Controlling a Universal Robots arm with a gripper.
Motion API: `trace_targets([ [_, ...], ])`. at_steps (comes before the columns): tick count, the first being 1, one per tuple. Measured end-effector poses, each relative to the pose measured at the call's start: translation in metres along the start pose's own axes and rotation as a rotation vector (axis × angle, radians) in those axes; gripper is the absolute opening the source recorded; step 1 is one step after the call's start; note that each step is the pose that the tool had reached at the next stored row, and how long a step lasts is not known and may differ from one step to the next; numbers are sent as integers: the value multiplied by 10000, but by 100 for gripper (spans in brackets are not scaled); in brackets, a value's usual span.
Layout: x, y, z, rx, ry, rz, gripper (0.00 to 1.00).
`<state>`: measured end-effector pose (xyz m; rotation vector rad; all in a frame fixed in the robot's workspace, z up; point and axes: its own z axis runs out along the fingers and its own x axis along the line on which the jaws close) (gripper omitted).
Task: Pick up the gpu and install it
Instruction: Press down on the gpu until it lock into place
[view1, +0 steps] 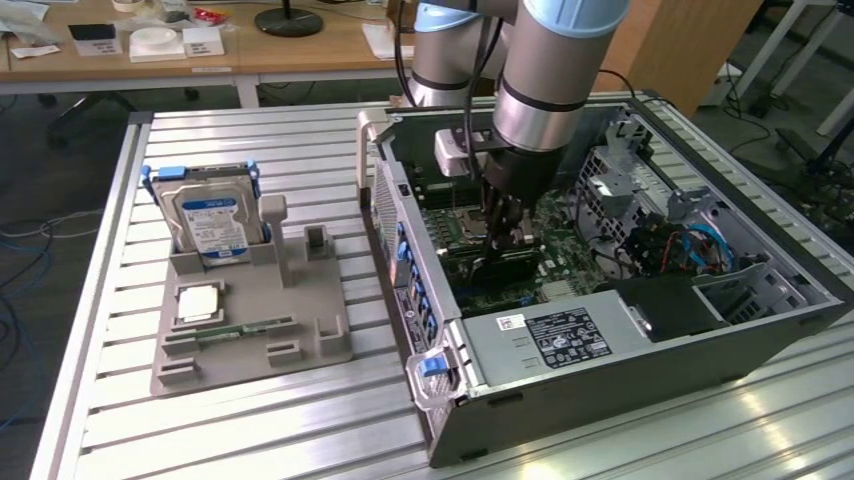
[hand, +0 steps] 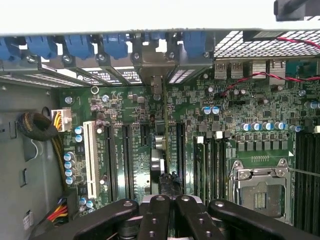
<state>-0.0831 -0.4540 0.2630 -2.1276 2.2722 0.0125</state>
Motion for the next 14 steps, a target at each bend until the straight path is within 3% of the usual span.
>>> trace_targets([
  [14, 2, 21, 21, -1, 0, -1, 11],
])
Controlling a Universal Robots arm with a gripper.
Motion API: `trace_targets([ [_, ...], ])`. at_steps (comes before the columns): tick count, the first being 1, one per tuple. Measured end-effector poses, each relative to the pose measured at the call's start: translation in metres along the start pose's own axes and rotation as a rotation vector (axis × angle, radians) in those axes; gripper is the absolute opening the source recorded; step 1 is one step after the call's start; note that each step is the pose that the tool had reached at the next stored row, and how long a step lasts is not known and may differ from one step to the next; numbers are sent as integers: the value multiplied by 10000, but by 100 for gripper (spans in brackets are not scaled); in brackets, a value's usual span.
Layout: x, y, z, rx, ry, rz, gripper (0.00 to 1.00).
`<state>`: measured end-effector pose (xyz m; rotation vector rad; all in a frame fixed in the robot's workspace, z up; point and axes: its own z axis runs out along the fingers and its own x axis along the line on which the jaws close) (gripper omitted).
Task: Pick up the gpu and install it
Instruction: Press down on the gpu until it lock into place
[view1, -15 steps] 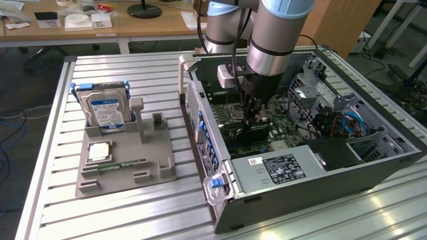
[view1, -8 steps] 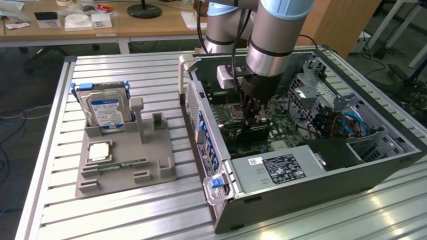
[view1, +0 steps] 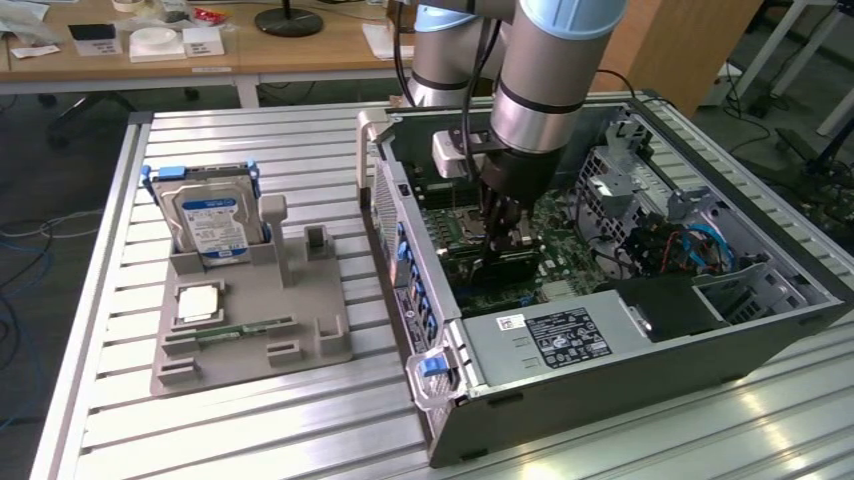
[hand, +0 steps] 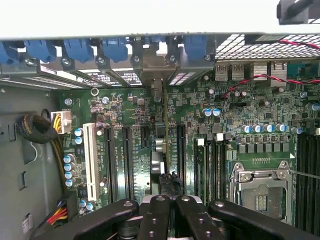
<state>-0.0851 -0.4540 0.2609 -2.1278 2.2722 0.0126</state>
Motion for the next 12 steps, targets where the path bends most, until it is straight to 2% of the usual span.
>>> trace_targets([
  [12, 0, 0, 2, 2, -4, 1, 11],
])
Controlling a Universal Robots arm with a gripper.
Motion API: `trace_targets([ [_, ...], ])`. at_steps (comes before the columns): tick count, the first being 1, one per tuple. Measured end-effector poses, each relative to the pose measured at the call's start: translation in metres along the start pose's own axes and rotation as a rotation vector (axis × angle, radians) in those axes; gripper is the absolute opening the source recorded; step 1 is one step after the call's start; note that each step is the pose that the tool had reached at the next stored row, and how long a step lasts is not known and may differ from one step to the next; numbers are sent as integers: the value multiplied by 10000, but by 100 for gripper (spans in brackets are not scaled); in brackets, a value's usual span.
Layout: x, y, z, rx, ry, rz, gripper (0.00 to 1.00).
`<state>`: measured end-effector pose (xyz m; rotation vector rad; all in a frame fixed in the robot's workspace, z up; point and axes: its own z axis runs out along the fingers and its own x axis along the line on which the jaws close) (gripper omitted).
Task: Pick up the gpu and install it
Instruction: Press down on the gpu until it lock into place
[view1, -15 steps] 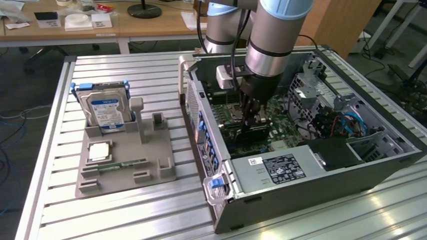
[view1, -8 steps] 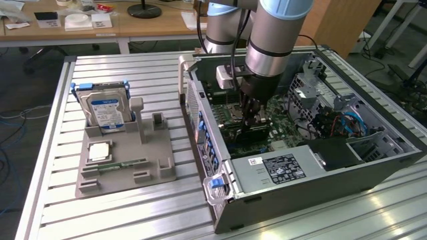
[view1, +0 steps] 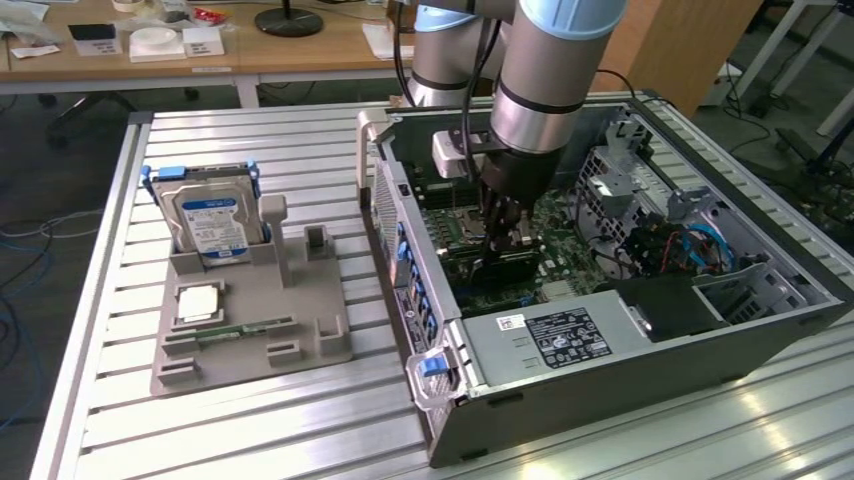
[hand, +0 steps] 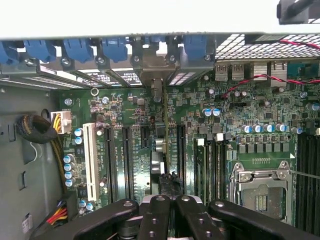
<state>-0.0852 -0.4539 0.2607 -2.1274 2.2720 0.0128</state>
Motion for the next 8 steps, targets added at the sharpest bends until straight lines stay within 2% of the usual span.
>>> trace_targets([
  [2, -2, 0, -13, 5, -14, 1, 11],
  [8, -3, -1, -113, -1, 2, 0, 11],
])
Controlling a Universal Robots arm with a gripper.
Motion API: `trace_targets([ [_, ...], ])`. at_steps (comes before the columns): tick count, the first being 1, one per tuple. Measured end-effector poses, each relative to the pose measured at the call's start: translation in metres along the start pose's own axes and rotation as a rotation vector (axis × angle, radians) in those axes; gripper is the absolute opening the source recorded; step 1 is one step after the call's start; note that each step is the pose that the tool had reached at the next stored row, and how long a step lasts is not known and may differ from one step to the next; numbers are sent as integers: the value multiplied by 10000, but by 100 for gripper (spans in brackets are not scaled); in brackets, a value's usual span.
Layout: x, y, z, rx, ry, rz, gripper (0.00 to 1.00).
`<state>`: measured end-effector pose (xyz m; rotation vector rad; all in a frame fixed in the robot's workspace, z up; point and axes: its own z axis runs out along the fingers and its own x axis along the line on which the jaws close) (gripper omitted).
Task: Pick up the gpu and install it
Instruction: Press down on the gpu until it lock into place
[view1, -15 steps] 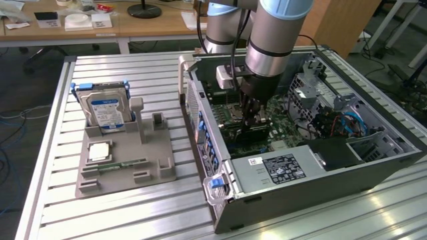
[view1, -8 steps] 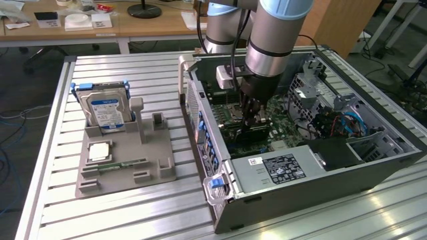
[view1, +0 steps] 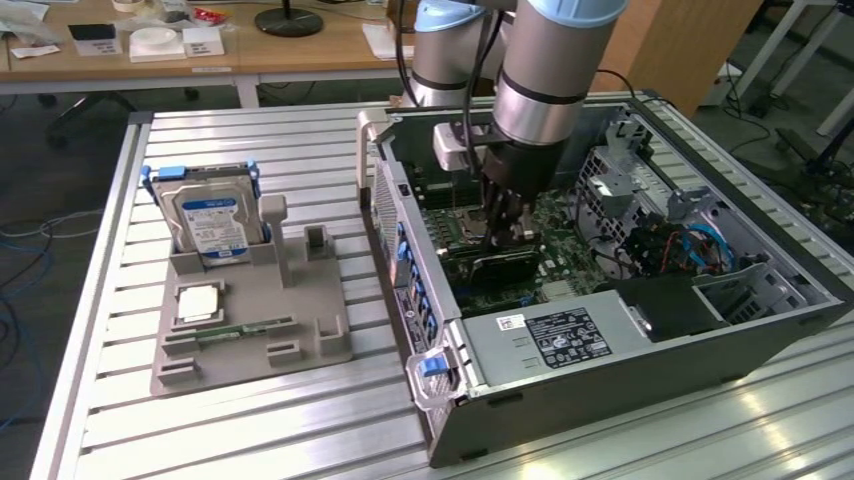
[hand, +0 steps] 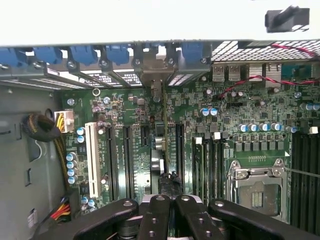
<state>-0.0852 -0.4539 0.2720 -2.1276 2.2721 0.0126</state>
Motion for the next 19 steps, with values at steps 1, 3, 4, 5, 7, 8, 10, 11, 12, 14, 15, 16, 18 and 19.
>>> trace_targets([
  [1, 0, 0, -15, 0, 0, 0, 11],
  [3, -1, 0, -28, 1, -2, 0, 11],
  [4, -1, 0, -28, 1, -4, 0, 11],
  [5, -1, 0, -28, 1, -5, 0, 11],
  [7, -1, 0, -29, 0, -5, 0, 11],
  [8, 0, 0, -32, 0, -4, 0, 11],
  [10, -1, -1, -67, -1, -3, 0, 11],
  [11, -2, -1, -86, 0, -5, 0, 11],
  [12, -2, -1, -105, -1, -5, 0, 11],
  [14, -4, -2, -128, -1, -2, 0, 11],
  [15, -3, -2, -127, 0, -4, -1, 11],
  [16, -3, -2, -127, 0, -4, 0, 11],
  [18, -3, -2, -127, 0, -4, 0, 11],
  [19, -4, -2, -127, 0, -3, 0, 11],
])
